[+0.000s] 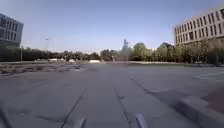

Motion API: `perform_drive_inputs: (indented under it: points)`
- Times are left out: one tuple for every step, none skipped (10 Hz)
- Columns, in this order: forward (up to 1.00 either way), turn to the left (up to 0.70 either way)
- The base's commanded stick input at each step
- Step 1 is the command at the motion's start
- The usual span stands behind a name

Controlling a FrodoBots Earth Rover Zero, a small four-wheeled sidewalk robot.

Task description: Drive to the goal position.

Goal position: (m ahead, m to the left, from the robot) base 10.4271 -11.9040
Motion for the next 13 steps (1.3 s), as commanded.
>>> perform_drive_inputs:
  points:
    - [0.59, -0.15]
    - [0.45, -0.25]
    - [0.45, -0.25]
    - [0.6, -0.11]
    - [0.6, -0.01]
    - [0.6, 0.0]
    - [0.6, 0.0]
    - [0.6, 0.0]
    - [0.6, 0.0]
    - [0.6, 0.0]
    - [0.6, 0.0]
    - [0.6, 0.0]
    - [0.6, 0.0]
